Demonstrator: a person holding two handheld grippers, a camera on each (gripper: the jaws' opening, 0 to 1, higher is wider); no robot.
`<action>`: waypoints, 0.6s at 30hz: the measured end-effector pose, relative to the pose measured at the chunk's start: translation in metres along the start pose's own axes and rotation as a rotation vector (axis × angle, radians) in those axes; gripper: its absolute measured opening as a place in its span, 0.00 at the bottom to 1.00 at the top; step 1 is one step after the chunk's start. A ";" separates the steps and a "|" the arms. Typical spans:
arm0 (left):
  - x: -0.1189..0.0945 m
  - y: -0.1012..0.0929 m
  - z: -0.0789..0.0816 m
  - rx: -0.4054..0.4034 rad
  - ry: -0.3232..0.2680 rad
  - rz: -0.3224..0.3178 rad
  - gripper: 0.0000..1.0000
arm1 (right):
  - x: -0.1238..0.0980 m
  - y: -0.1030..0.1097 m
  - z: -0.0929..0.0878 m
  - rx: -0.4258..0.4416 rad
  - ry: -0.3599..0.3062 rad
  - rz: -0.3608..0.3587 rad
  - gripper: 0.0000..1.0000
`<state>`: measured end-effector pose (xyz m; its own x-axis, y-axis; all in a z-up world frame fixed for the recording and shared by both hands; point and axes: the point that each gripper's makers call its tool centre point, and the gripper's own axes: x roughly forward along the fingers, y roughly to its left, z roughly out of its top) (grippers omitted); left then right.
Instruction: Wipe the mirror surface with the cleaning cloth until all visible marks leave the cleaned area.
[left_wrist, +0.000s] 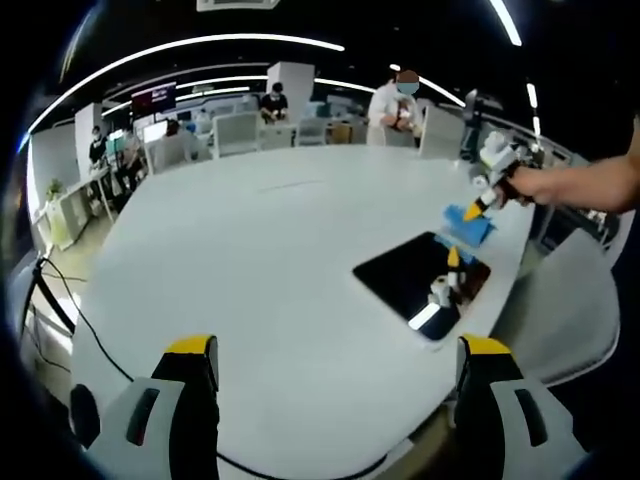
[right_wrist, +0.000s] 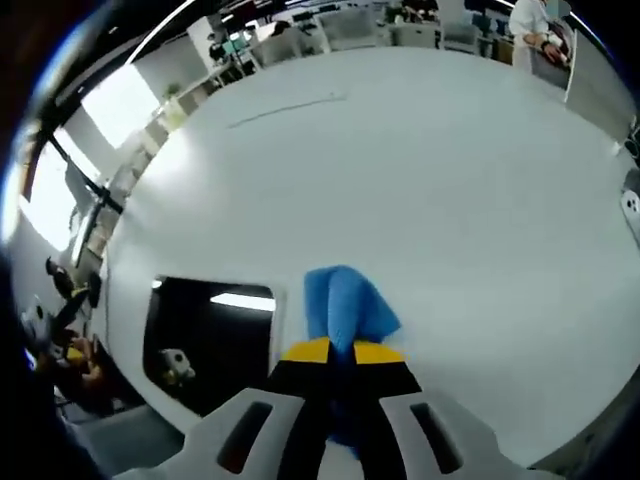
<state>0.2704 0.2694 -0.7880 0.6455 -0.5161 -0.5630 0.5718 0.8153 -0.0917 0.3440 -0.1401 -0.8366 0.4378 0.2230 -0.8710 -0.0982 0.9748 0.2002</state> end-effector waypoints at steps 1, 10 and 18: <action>0.000 0.000 -0.001 -0.001 0.000 0.001 0.99 | 0.000 0.001 0.001 0.000 0.000 0.001 0.00; 0.001 -0.001 -0.004 -0.010 -0.006 -0.003 0.99 | 0.000 0.020 0.001 0.043 0.025 0.069 0.00; 0.001 0.000 -0.006 -0.016 -0.006 -0.002 0.99 | 0.016 0.040 0.000 0.065 0.075 0.114 0.00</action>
<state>0.2682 0.2708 -0.7934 0.6474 -0.5191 -0.5580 0.5649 0.8183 -0.1060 0.3469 -0.0976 -0.8421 0.3589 0.3343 -0.8715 -0.0847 0.9415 0.3262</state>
